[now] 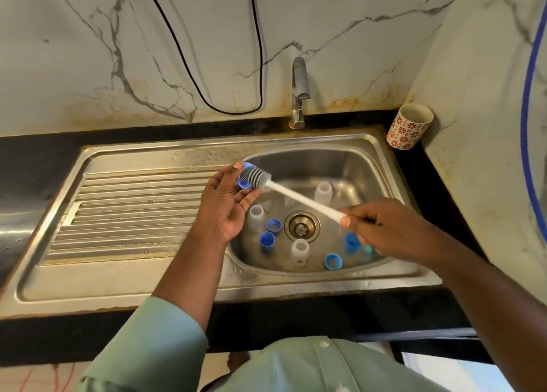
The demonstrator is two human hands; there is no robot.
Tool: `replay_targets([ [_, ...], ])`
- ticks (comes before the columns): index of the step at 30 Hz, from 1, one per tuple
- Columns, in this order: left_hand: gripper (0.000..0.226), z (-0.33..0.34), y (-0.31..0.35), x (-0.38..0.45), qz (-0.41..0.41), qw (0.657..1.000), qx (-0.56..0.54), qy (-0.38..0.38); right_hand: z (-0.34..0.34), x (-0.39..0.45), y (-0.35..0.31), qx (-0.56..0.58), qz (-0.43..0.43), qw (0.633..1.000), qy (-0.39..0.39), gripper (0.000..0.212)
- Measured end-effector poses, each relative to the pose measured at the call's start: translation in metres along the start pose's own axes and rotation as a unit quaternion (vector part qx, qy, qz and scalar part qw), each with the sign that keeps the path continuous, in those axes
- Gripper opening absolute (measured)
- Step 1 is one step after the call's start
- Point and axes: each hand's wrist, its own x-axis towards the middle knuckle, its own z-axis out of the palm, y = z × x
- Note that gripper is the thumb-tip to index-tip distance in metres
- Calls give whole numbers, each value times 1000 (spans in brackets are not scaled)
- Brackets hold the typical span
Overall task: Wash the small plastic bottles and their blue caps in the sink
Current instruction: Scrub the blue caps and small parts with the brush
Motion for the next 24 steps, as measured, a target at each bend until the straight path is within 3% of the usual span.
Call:
replay_targets([
  [2,51,1,-1,0,-5,1000,17,1,-1,0,2,-7,7,1000,0,15],
  [5,58,2,3,2,-3,1000,4,5,-2,3,-1,0,0,1000,-4,16],
  [9,43,0,7,8,12,1000,15,17,0,3,-4,-18,18,1000,-13,24],
  [13,45,0,9,9,9,1000,27,-3,2,4,-5,41,26,999,-11,21],
  [15,38,-1,10,10,8,999,34,3,4,5,-5,20,27,999,-19,27],
  [18,26,1,12,11,1,1000,8,-6,6,6,-6,88,37,995,-9,23],
  [24,50,6,17,13,-8,1000,-21,-5,7,7,-10,130,45,990,-14,24],
])
